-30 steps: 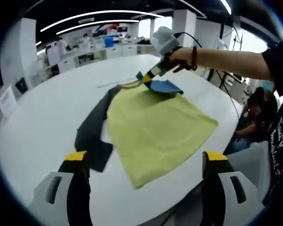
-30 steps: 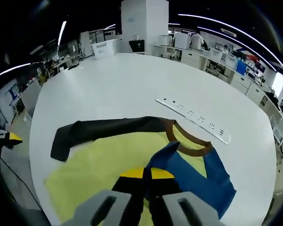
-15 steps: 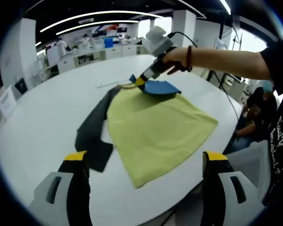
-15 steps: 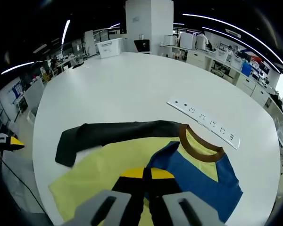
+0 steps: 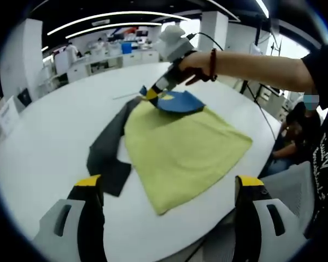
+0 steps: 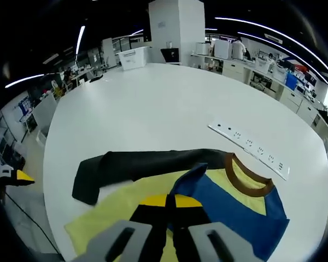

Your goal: Fold the garment on the visible template until the final outline fits inside the template.

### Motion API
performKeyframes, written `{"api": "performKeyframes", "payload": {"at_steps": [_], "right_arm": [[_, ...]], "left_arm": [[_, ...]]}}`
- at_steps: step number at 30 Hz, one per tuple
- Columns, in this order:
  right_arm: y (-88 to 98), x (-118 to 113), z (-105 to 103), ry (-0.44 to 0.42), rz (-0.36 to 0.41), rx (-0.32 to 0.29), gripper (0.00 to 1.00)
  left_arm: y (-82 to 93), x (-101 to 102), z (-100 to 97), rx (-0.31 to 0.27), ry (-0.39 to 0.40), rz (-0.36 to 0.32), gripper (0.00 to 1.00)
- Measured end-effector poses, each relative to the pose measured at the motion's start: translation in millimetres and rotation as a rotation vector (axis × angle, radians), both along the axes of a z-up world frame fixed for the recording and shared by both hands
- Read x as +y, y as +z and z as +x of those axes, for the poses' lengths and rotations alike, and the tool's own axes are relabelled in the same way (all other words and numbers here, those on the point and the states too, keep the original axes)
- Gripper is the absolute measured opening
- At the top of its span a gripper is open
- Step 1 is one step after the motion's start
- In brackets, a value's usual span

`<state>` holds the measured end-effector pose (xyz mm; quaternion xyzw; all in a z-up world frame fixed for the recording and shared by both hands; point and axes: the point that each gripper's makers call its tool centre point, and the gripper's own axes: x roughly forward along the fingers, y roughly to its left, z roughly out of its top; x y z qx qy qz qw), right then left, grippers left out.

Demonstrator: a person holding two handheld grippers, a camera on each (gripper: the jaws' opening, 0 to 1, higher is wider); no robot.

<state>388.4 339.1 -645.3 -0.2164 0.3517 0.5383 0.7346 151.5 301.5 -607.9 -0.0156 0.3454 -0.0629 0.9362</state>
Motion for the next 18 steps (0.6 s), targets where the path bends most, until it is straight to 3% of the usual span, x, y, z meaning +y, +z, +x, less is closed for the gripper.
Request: {"api": "performKeyframes", "payload": {"at_steps": [7, 18], "right_arm": [[-6.7, 7.5, -9.4, 0.027, -0.01, 0.004, 0.0], [-36.3, 12.4, -18.3, 0.044, -0.043, 0.034, 0.0]], "left_arm": [[-1.9, 2.6, -1.8, 0.003, 0.009, -0.001, 0.96], [-5.2, 5.6, -6.2, 0.013, 0.023, -0.004, 0.96]]}}
